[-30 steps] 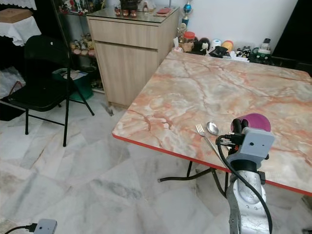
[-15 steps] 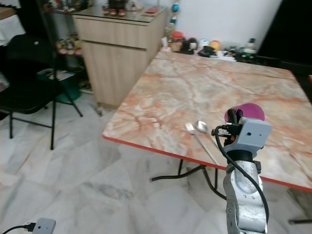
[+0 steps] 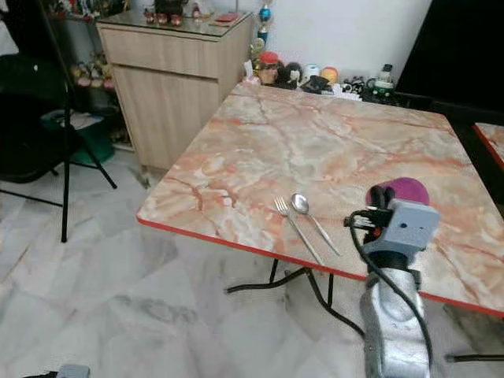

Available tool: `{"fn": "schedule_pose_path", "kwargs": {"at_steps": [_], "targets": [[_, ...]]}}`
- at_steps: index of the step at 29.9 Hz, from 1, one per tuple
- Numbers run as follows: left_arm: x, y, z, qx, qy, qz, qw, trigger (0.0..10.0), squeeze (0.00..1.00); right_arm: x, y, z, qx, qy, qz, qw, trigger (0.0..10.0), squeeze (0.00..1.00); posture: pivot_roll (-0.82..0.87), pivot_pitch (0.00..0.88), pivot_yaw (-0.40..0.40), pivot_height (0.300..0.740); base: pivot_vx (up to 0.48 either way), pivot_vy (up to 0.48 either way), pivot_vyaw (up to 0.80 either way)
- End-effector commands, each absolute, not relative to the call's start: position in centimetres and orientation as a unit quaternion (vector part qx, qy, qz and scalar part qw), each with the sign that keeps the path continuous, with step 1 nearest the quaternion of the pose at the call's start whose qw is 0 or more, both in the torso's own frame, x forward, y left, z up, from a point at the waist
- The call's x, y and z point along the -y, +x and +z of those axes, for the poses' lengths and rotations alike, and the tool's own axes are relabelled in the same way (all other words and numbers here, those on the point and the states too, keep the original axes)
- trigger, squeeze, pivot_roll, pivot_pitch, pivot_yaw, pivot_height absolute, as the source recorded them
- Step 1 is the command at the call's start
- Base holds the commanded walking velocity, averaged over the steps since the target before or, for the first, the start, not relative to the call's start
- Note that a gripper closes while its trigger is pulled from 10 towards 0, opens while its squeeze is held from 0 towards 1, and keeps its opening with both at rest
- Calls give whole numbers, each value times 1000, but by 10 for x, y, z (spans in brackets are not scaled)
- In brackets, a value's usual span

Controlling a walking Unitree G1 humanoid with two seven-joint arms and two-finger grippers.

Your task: Setting the table

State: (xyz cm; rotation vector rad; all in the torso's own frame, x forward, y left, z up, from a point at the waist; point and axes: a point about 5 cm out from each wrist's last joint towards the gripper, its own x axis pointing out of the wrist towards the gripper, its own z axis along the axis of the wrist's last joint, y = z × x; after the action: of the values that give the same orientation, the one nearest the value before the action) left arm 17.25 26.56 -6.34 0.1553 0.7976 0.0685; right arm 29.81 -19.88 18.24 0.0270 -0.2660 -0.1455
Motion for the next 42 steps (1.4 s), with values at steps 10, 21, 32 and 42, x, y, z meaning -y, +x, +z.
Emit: {"fn": "schedule_pose_path", "kwargs": {"at_steps": [10,21,32,42], "targets": [[-257,164,-70,-398,65,26,915,10000,0,207,299,188,139,16,-84,987,10000,0,38,115,-33,740,0,-240,-389],[-262,158,-71,-403,65,32,912,10000,0,201,304,191,146,16,-74,986,10000,0,40,120,-32,740,0,-218,0],[-267,165,-66,-397,73,33,914,10000,0,205,305,190,145,14,-85,986,10000,0,42,122,-22,740,0,-175,0],[-266,168,-65,-396,71,32,915,10000,0,207,306,190,144,15,-90,985,10000,0,44,121,-22,740,0,-480,0]]}}
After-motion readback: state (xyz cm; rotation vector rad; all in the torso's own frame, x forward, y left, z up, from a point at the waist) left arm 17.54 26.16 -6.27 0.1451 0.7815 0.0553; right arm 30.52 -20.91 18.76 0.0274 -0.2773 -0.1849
